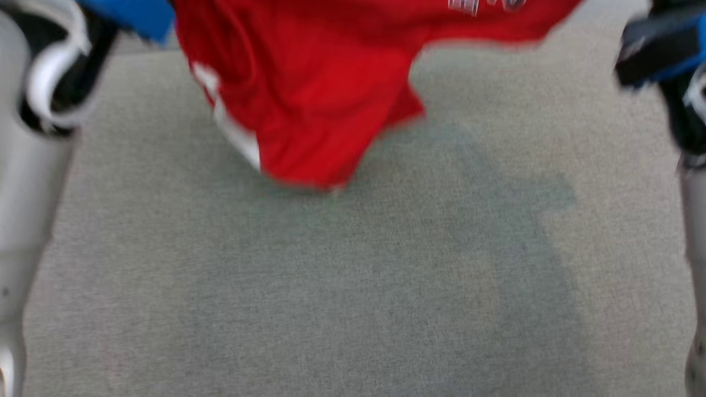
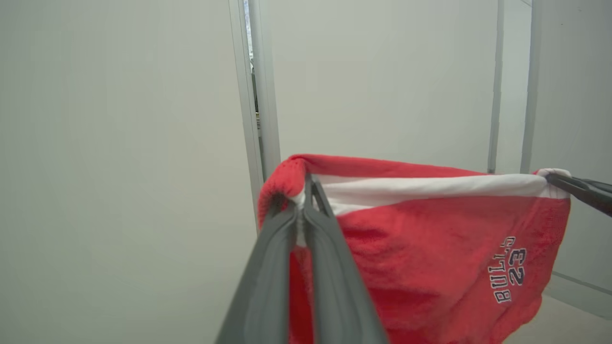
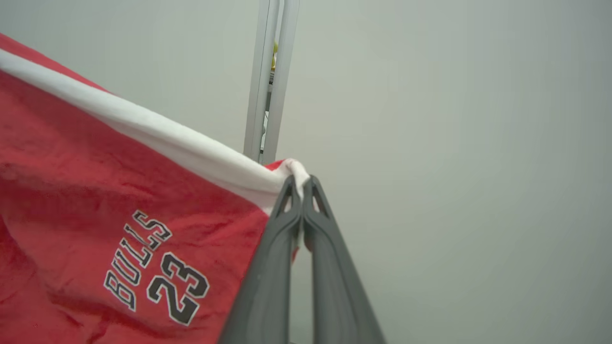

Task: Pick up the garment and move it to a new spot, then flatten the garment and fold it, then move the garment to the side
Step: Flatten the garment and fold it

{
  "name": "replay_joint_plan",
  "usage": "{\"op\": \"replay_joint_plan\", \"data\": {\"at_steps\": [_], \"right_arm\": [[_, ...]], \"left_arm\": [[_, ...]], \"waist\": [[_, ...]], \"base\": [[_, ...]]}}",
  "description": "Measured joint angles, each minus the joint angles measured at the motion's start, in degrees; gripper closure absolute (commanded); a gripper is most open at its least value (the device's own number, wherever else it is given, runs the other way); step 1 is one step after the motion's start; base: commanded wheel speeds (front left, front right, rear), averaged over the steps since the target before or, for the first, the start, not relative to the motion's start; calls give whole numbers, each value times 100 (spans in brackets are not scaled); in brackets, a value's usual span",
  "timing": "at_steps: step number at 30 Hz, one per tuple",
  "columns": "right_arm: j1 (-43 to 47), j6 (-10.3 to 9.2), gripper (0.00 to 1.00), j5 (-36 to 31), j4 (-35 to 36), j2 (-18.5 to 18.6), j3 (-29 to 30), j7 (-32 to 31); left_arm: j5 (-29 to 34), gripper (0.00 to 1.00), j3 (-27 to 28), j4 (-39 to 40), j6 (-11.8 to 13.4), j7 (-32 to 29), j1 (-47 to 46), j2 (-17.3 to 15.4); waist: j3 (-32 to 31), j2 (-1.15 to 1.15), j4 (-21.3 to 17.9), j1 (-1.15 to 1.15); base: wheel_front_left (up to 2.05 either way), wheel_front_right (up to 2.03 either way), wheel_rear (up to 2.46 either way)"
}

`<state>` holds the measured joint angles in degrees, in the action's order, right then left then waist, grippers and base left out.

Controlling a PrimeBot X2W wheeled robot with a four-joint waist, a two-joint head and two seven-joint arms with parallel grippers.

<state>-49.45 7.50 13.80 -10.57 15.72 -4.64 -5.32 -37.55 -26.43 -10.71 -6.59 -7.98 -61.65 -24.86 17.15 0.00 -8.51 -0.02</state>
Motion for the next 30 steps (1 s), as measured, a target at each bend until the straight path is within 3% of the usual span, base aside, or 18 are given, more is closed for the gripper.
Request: {"op": "replay_joint_plan", "data": {"at_steps": [6, 11, 21, 30], "right_arm": [[-1401, 0, 100, -459, -488, -213, 407, 628], [-1652, -1, 100, -621, -701, -465, 560, 1018], [42, 0, 100, -689, -1392, -767, -135, 1718], [1668, -1, 100, -348, -726, -871, -45, 1989]], "left_arm": [[156, 100, 89, -573, -36, 691, -1205, 263], [29, 100, 90, -953, -53, 1249, -1333, 456], [-605, 100, -604, -1154, -79, 2111, 612, 383], [-564, 100, -775, -270, -79, 2295, 2575, 408]], "waist": [[547, 0, -130, 0], [920, 0, -173, 0], [1170, 0, -65, 0], [599, 0, 150, 2]], "base": [[0, 0, 0], [0, 0, 0], [0, 0, 0], [0, 0, 0]]}}
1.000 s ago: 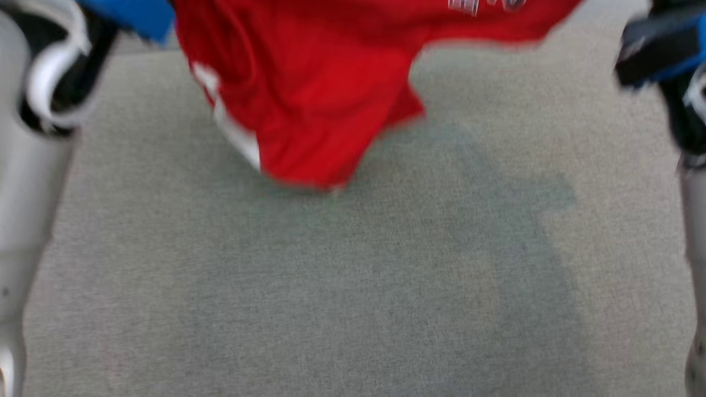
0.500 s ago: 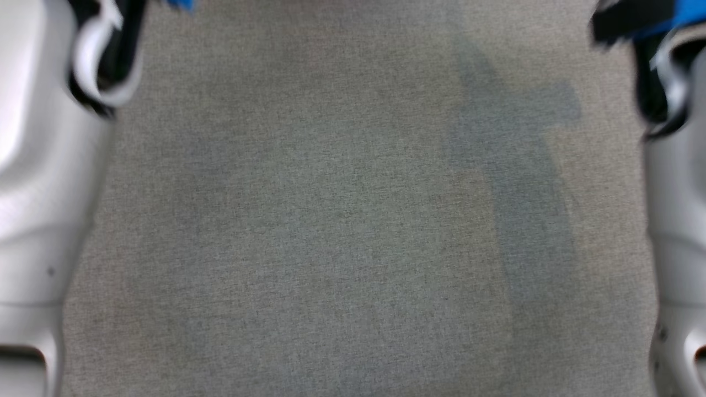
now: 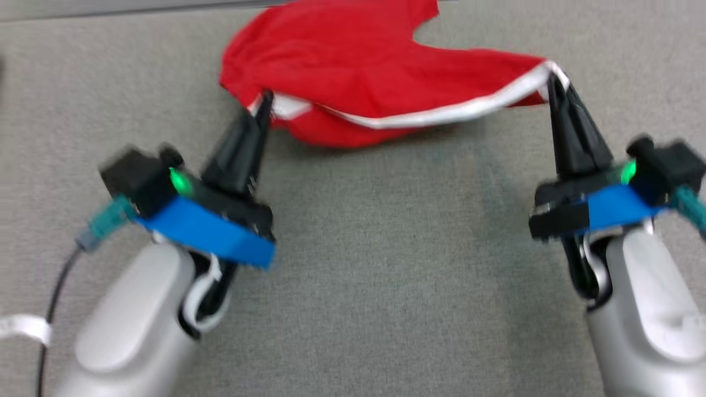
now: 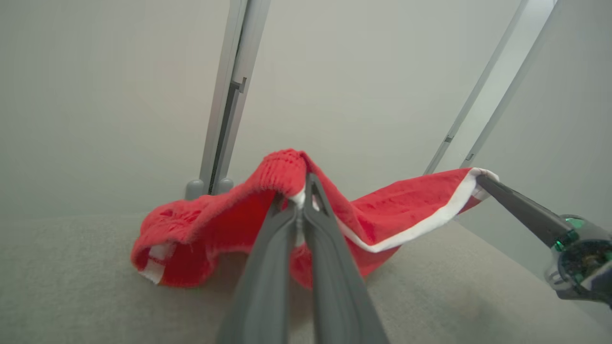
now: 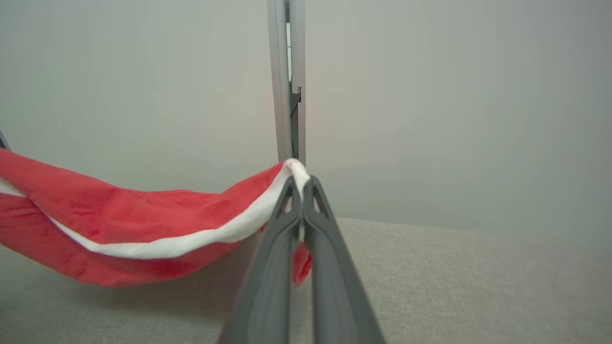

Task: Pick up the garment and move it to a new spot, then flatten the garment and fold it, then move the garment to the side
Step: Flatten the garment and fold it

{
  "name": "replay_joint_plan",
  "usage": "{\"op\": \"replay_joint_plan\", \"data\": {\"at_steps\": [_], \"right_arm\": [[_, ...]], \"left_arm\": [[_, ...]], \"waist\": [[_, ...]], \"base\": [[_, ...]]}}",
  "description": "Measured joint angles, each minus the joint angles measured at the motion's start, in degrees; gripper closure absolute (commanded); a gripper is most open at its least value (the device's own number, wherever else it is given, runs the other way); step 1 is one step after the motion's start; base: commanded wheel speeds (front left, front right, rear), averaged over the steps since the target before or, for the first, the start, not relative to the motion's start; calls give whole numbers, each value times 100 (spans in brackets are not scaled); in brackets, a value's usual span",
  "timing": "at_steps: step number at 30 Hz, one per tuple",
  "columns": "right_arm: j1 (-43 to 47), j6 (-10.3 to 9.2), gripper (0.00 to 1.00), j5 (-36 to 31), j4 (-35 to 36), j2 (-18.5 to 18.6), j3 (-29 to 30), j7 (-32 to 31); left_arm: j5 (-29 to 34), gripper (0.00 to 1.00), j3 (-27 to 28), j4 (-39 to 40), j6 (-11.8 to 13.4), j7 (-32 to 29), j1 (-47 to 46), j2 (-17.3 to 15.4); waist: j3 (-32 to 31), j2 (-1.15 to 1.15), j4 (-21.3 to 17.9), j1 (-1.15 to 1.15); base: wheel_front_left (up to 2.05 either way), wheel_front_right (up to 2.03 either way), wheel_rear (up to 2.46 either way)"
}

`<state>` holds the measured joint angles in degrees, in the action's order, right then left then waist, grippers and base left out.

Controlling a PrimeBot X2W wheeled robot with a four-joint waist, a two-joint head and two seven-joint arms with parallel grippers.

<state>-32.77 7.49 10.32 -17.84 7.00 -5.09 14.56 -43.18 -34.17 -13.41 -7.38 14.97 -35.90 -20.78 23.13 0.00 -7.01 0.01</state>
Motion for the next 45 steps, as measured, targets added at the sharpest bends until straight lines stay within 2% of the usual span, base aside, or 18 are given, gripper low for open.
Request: {"op": "replay_joint_plan", "data": {"at_steps": [3, 9, 13, 17, 21, 26, 30, 34, 41, 45], "right_arm": [[701, 0, 100, 0, 446, -78, 109, 15], [2213, 0, 100, -232, 1651, -165, 446, -310], [3146, 0, 100, -389, 2760, -278, 709, -733], [3711, 0, 100, -528, 3638, -337, 905, -1088], [3921, 0, 100, -579, 3798, -375, 1074, -1337], [3541, 0, 100, -447, 2986, -352, 1106, -1504], [2630, 0, 100, -411, 1974, -35, 1111, -1552], [1633, 1, 100, -400, 1076, 226, 889, -1627], [-68, 1, 100, -364, -454, 803, 356, -1847], [-825, 1, 100, -297, -1212, 938, 133, -1849]], "left_arm": [[75, 100, 18, 380, 0, 2, 685, 144], [133, 100, -105, 1022, 58, 3, 1856, 131], [64, 100, -120, 1486, 280, -27, 2509, -118], [-64, 100, -169, 2031, 511, -237, 3051, -301], [-353, 100, -178, 2314, 744, -419, 3447, -276], [-783, 100, -208, 1985, 825, -631, 3491, 40], [-1126, 100, -85, 1448, 778, -606, 3218, 414], [-1250, 100, 64, 917, 765, -587, 2686, 704], [-1127, 100, 107, 111, 765, -634, 1740, 1026], [-1117, 100, 87, -241, 750, -635, 1346, 1224]], "waist": [[-324, 0, 54, 1], [-982, 0, 81, 2], [-1293, 0, 11, 2], [-1484, 0, -59, 2], [-1509, 0, 19, 1], [-1339, 0, 183, 0], [-1088, 0, 319, -1], [-804, 0, 494, -1], [-266, 0, 811, -2], [-33, 0, 1031, -2]], "base": [[0, 0, 0], [0, 0, 0], [0, 0, 0], [0, 0, 0], [0, 0, 0], [0, 0, 0], [0, 0, 0], [0, 0, 0], [0, 0, 0], [0, 0, 0]]}}
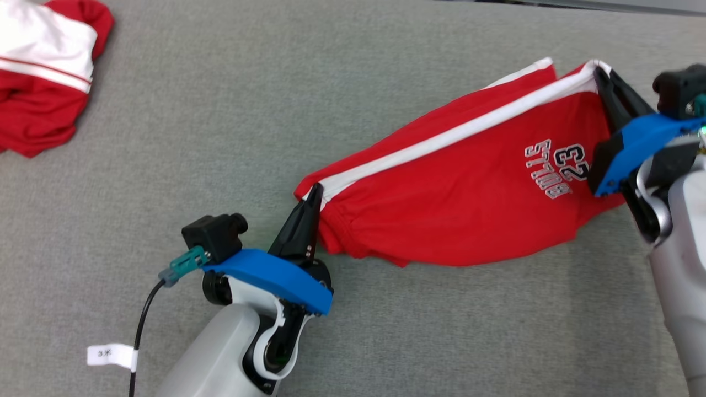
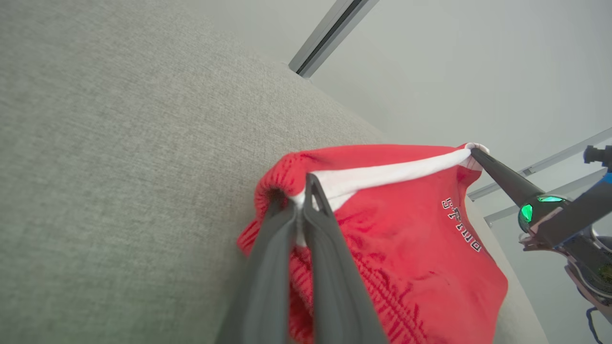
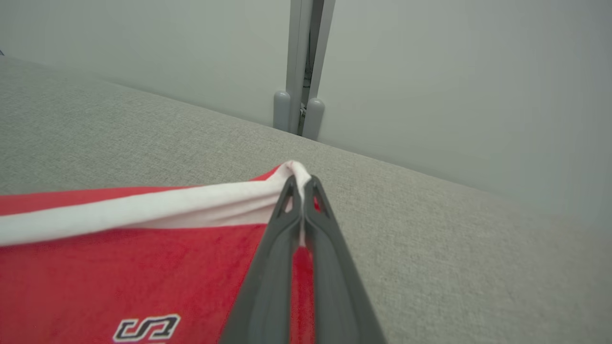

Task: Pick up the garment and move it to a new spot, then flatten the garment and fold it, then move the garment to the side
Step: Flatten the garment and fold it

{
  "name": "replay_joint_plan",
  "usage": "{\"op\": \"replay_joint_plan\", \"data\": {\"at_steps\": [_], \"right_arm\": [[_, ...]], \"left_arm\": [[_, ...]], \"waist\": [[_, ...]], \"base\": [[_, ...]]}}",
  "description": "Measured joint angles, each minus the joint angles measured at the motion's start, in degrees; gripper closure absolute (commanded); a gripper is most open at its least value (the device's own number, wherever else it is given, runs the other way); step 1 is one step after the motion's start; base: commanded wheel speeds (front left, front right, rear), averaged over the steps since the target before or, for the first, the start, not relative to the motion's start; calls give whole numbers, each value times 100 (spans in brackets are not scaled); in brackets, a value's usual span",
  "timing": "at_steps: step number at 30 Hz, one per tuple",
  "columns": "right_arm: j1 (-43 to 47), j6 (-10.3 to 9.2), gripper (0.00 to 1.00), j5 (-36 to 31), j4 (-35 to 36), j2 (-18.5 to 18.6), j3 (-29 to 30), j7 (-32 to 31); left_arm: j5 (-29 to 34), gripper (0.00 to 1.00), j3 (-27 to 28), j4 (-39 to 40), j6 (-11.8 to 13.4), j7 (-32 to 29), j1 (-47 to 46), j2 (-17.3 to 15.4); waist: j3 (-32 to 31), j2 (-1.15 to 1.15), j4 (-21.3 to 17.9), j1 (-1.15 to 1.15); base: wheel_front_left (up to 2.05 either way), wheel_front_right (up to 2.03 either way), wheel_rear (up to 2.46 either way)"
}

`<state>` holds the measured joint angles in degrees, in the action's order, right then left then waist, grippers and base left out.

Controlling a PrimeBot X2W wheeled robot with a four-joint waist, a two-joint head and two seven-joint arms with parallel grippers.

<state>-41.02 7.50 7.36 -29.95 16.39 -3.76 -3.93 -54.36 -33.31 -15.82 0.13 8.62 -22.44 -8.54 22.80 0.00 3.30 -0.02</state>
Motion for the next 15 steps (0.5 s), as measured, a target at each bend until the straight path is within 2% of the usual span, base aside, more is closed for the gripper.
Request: {"op": "replay_joint_plan", "data": {"at_steps": [7, 8, 9, 10, 15], "right_arm": [[-815, 0, 100, 148, -1161, 30, -341, 56], [-899, 0, 67, 156, -1288, 23, -363, 92], [-978, 0, 14, 165, -1407, 22, -389, 134], [-1054, 0, 0, 165, -1540, 20, -417, 185], [-1323, 0, 0, 186, -2028, -15, -543, 404]], "left_arm": [[11, 100, -27, -460, -49, 63, -424, 227], [23, 72, -36, -502, -49, 66, -461, 248], [34, 39, -46, -539, -49, 77, -492, 270], [32, 0, -58, -565, -49, 69, -506, 290], [-53, 0, -107, -444, -66, -23, -479, 294]], "waist": [[249, 0, 263, 0], [263, 0, 276, 0], [271, 0, 284, 0], [271, 0, 284, 0], [208, 0, 262, 0]], "base": [[0, 0, 0], [0, 0, 0], [0, 0, 0], [0, 0, 0], [0, 0, 0]]}}
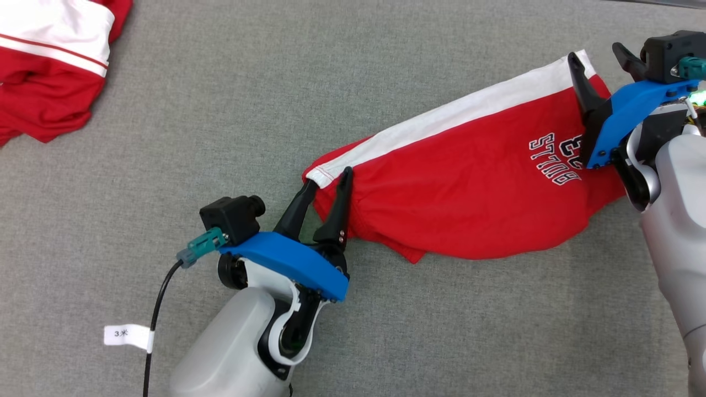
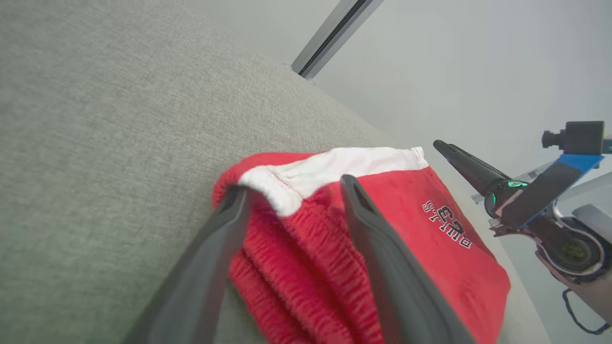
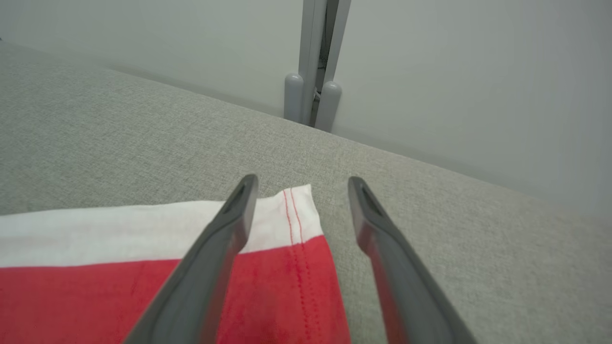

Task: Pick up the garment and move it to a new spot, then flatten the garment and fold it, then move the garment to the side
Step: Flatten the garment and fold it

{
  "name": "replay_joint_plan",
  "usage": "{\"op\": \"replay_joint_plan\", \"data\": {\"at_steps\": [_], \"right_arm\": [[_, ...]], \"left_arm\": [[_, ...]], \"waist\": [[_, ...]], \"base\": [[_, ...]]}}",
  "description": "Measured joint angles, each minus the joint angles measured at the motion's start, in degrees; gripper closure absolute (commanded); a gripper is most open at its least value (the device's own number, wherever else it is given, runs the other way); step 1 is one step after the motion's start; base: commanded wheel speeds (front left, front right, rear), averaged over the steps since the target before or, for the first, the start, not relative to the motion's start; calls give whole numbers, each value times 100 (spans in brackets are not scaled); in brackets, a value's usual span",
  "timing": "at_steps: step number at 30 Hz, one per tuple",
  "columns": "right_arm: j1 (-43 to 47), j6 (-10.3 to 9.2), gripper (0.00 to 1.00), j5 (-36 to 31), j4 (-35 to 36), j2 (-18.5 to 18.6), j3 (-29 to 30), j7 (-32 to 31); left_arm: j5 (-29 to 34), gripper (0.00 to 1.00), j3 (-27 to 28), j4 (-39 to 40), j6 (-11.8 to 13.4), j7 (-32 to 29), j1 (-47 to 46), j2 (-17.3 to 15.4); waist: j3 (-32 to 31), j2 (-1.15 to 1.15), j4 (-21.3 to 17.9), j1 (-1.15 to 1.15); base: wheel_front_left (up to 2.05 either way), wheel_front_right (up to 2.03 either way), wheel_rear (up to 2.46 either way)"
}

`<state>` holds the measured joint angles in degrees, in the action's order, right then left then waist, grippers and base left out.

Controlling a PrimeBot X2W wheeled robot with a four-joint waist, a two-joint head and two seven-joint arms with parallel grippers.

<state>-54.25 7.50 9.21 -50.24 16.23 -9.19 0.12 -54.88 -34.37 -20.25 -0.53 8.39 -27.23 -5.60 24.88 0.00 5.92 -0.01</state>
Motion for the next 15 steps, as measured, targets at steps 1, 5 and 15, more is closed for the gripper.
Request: {"op": "replay_joint_plan", "data": {"at_steps": [1, 5, 15], "right_arm": [[-34, 0, 0, 7, -75, 0, -29, 43], [-82, 0, 0, 108, -334, 9, -175, 162], [44, 0, 0, 579, -767, 301, -454, 87]], "left_arm": [[1, 0, -9, 63, 4, -1, 31, -22], [279, 0, -116, 394, 102, 88, 251, -319], [613, 0, 86, 1161, 686, 327, 976, -1003]], "waist": [[-24, 0, -6, 0], [-142, 0, -41, 0], [-616, 0, -24, 2]], "base": [[0, 0, 0], [0, 0, 0], [0, 0, 0]]}}
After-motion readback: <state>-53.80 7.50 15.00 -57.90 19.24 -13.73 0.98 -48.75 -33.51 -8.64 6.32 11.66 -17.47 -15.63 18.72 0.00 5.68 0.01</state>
